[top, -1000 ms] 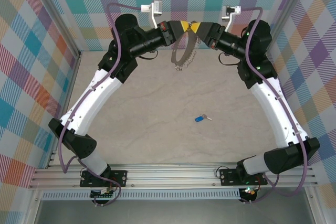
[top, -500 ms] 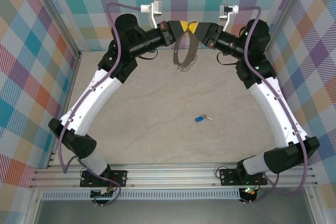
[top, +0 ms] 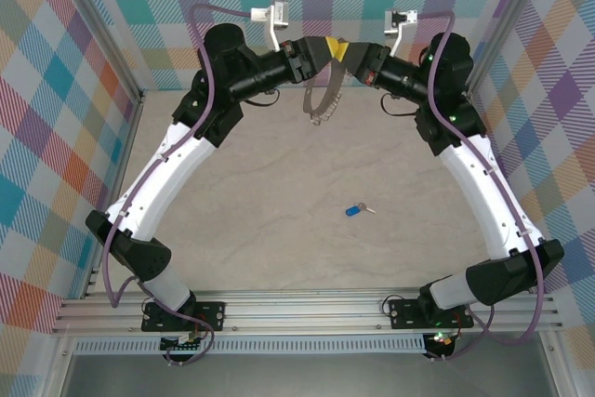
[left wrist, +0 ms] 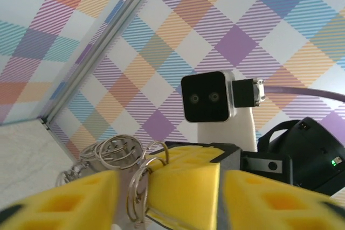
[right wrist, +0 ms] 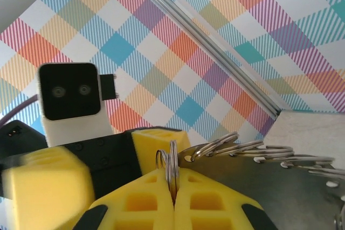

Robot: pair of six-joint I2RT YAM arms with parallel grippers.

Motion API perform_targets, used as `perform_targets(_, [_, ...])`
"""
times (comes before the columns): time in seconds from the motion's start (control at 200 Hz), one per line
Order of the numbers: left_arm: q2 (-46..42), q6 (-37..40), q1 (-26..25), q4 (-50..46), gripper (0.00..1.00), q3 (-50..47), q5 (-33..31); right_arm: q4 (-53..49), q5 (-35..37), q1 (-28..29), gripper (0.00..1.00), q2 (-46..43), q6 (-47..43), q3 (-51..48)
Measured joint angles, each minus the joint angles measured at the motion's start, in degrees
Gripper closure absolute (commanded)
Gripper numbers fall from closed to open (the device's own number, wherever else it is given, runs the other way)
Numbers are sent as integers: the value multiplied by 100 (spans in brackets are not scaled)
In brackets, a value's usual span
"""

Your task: Put the keys on the keyring

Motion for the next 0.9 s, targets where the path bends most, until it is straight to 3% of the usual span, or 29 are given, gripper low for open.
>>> perform_targets(0.11, [-31, 116, 26, -162, 21, 83, -125, -37, 0, -48, 100, 0, -66, 0])
perform_targets(0.245, [-127, 234, 116, -345, 18, 83, -229, -35, -2, -96, 100, -4, -83, -2])
perform_targets(0.515, [-225, 372, 179, -299, 49, -31, -153, 13, -11, -114, 100, -87, -50, -120])
perform_targets(0.9, [-291, 175, 184, 339, 55, -708, 90, 146, -20, -142, 100, -103, 85, -208])
